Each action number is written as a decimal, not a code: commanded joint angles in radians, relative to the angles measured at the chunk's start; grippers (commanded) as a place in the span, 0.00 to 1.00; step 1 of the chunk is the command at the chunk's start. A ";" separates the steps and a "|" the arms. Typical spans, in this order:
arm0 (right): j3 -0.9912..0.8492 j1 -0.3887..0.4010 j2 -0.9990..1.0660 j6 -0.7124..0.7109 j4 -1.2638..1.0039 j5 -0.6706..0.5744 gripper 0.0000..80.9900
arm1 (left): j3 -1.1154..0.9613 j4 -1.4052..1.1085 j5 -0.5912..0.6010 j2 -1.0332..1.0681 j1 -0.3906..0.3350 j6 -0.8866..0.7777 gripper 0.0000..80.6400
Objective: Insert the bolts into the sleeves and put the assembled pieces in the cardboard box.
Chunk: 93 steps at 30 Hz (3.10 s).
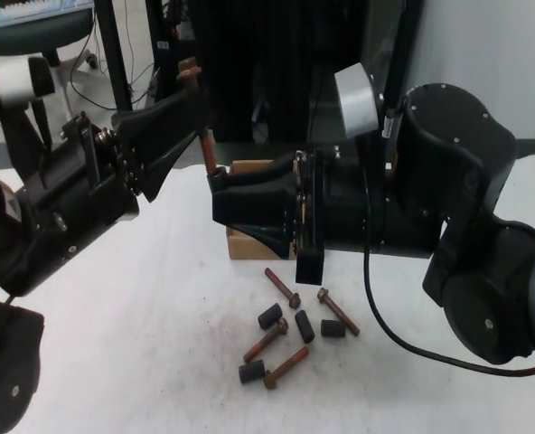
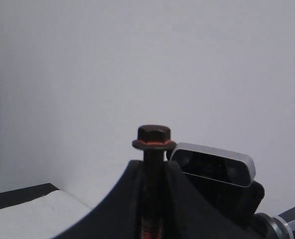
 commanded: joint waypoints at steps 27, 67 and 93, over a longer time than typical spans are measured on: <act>-0.002 0.023 -0.007 -0.273 -0.038 0.151 0.01 | -0.004 -0.033 0.181 -0.008 -0.077 -0.004 0.00; -0.002 -0.037 -0.007 -0.130 -0.135 0.070 0.01 | 0.076 -0.007 0.132 -0.008 0.022 0.236 0.68; -0.539 -0.165 0.247 -0.409 0.745 0.558 0.01 | 0.111 -0.020 0.086 -0.059 0.193 0.214 0.00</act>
